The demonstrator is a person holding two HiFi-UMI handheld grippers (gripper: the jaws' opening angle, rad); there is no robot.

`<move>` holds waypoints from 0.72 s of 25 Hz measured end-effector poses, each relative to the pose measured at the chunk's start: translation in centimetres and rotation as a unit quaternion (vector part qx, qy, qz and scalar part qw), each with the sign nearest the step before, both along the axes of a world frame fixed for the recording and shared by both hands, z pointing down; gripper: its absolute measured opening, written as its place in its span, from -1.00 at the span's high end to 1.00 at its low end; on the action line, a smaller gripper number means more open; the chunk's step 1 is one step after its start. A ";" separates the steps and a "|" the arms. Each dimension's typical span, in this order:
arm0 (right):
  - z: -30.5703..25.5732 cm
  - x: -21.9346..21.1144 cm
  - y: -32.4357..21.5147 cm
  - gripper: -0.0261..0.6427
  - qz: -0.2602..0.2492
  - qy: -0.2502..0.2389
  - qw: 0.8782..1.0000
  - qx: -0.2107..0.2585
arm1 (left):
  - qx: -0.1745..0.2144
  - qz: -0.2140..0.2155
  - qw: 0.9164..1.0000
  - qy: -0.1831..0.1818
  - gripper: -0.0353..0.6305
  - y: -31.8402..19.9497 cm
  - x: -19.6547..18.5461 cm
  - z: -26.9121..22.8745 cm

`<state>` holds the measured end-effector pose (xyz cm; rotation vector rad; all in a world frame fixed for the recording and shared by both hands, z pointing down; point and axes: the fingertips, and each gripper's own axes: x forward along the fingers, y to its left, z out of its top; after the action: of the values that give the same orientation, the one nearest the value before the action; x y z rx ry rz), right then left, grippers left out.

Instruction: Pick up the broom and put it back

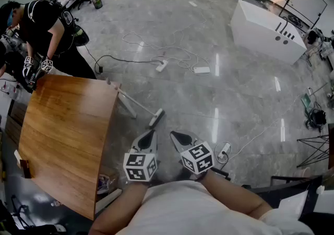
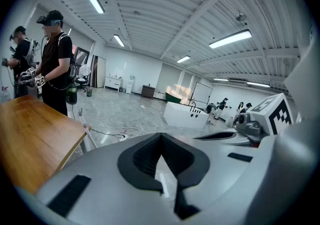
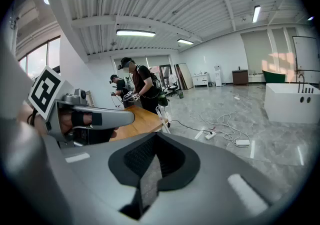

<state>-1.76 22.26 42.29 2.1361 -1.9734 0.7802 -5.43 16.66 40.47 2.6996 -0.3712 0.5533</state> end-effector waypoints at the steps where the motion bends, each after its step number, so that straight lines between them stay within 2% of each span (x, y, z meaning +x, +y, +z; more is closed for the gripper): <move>1: 0.0 0.0 -0.1 0.92 0.000 0.000 1.000 0.000 | 0.000 0.000 1.000 0.000 0.88 -0.1 0.0 0.0; 10: 0.4 0.4 0.4 0.92 -0.003 0.000 1.000 0.002 | 0.000 -0.001 1.000 -0.005 0.88 0.2 0.4 0.7; 18: 0.6 3.2 1.3 0.92 -0.031 -0.009 0.999 0.019 | 0.005 -0.023 1.000 -0.010 0.88 1.1 2.6 1.3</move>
<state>1.46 23.60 42.85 2.0842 -2.0698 0.7602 -2.88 17.75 41.80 2.6897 -0.4416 0.5681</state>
